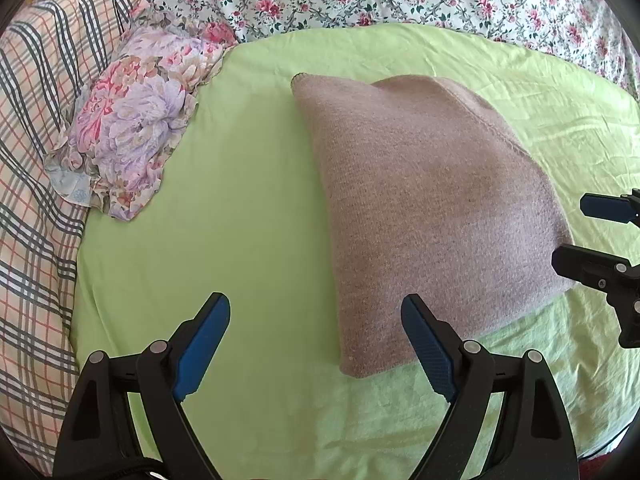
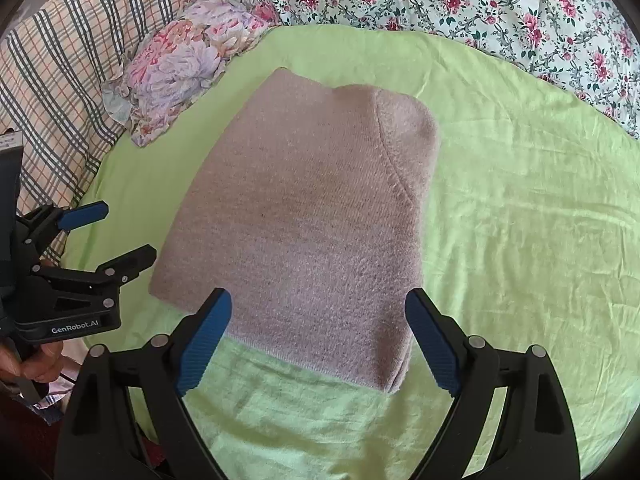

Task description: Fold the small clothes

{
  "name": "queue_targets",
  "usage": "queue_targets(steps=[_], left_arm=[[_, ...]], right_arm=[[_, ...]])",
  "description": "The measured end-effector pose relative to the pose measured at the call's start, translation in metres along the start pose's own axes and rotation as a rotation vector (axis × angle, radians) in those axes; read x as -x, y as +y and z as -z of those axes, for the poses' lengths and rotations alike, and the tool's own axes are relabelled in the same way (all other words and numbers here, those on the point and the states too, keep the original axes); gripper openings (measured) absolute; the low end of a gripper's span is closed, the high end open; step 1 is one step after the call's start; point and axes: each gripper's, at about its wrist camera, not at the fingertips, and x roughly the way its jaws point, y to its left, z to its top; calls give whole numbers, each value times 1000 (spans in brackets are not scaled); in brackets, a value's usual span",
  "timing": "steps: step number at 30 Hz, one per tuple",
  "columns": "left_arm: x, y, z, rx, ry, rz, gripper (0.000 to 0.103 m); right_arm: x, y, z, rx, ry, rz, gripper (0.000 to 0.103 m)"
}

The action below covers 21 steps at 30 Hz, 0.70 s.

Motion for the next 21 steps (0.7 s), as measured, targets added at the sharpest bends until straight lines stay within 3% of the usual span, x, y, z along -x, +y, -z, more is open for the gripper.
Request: queue_targets(steps=[21], left_arm=[[-2,0,-8,-3,-5,9,88]], right_arm=[[2,-3,-7,-10,-19,1,89]])
